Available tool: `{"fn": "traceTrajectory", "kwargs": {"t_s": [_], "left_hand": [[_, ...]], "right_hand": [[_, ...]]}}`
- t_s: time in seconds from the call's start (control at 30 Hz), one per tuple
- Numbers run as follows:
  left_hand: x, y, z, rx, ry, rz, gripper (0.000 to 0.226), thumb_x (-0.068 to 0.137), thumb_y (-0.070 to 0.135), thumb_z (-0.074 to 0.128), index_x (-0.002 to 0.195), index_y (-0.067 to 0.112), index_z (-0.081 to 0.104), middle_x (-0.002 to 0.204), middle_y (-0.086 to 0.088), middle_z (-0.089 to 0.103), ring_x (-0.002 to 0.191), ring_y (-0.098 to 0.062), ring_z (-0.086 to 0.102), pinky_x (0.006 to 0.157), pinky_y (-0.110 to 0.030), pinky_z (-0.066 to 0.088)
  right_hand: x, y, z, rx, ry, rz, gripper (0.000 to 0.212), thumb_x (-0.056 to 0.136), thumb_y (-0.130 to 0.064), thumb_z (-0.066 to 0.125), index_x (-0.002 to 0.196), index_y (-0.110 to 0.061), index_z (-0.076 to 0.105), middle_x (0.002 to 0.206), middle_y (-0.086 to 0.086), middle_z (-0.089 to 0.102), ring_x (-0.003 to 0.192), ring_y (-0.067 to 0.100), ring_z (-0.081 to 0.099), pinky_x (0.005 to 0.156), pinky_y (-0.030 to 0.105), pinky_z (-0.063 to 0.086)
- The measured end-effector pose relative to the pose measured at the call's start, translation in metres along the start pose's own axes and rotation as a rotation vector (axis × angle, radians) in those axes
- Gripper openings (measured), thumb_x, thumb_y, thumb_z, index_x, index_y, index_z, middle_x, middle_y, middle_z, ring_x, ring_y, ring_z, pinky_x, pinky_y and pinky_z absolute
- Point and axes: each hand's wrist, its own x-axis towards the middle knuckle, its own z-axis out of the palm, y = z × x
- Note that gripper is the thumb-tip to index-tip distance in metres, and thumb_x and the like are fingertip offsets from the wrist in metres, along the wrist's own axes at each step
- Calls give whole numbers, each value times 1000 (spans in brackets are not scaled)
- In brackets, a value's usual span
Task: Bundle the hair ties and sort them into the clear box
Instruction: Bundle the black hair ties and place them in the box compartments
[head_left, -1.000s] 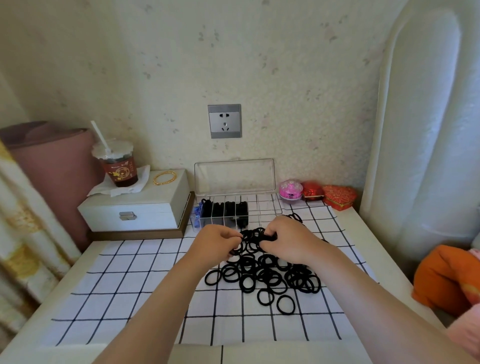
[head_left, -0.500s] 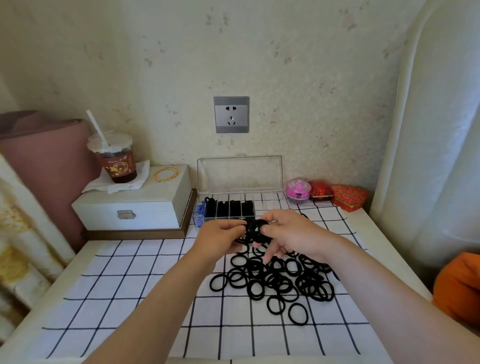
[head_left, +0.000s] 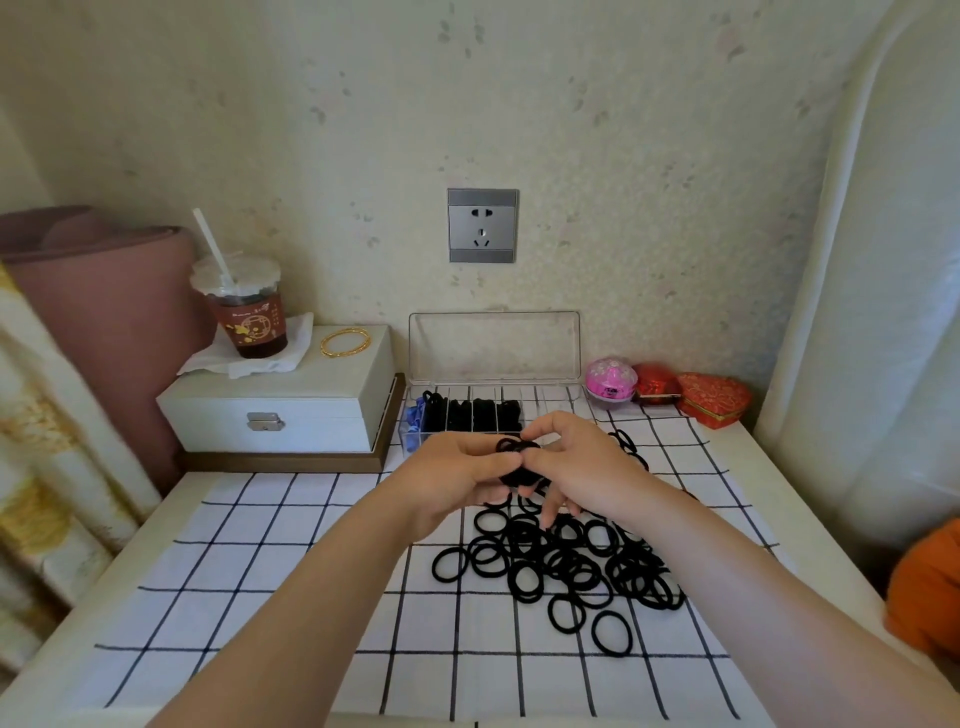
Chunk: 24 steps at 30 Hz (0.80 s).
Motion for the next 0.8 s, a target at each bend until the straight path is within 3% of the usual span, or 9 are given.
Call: {"fn": "traceTrajectory", "kwargs": {"t_s": [0.17, 0.27, 0.37, 0.43, 0.5, 0.57, 0.7, 0.8], "left_hand": [[-1, 5, -9, 56, 43, -4, 23, 93, 9, 63, 114, 11, 71, 104, -11, 75, 97, -18, 71, 83, -23, 57], [-1, 5, -18, 100, 120, 13, 21, 93, 11, 63, 111, 12, 73, 105, -8, 75, 97, -15, 70, 76, -20, 57], [1, 1, -30, 178, 243, 30, 20, 93, 13, 64, 110, 14, 73, 107, -7, 73, 97, -14, 69, 73, -18, 57], [2, 0, -34, 215, 305, 41, 20, 93, 12, 64, 112, 13, 72, 107, -5, 71, 94, -12, 67, 69, -16, 56], [2, -1, -36, 226, 333, 54, 20, 93, 12, 64, 112, 13, 71, 106, -4, 70, 93, -11, 66, 67, -15, 56], [2, 0, -34, 223, 334, 69, 15, 93, 12, 65, 106, 16, 72, 102, -1, 70, 92, -9, 66, 66, -14, 56], [2, -1, -28, 240, 316, 90, 15, 93, 12, 64, 104, 18, 73, 98, 1, 70, 92, -10, 67, 69, -15, 56], [1, -3, -24, 285, 304, 90, 19, 93, 14, 64, 110, 15, 73, 102, -1, 72, 95, -11, 67, 69, -14, 56]], "right_hand": [[3, -7, 6, -14, -19, -25, 31, 98, -24, 56, 127, -22, 47, 85, 5, 75, 59, 21, 70, 44, 26, 41], [4, -13, 7, -29, -27, -37, 30, 96, -30, 58, 123, -24, 49, 90, 3, 75, 60, 18, 69, 47, 27, 43], [4, -14, 4, -319, 2, -126, 15, 92, -41, 60, 97, -27, 63, 81, -6, 73, 61, 10, 66, 60, 28, 50], [2, -10, 1, -551, -67, -161, 14, 88, -37, 66, 83, -26, 71, 79, -12, 70, 70, 3, 65, 71, 26, 54], [-2, -6, 1, -686, -197, -105, 8, 84, -31, 71, 87, -27, 77, 80, -16, 70, 73, -1, 64, 77, 24, 56], [-5, -2, 4, -853, -250, -80, 20, 80, -31, 74, 100, -29, 76, 83, -18, 67, 81, 3, 64, 80, 25, 55], [-3, 3, 13, -1028, -199, -122, 33, 76, -41, 74, 106, -27, 75, 93, -10, 71, 88, 14, 65, 80, 33, 57], [-1, 5, 18, -1010, -183, -155, 23, 79, -42, 73, 98, -29, 77, 93, -10, 71, 88, 14, 63, 77, 30, 54]]}}
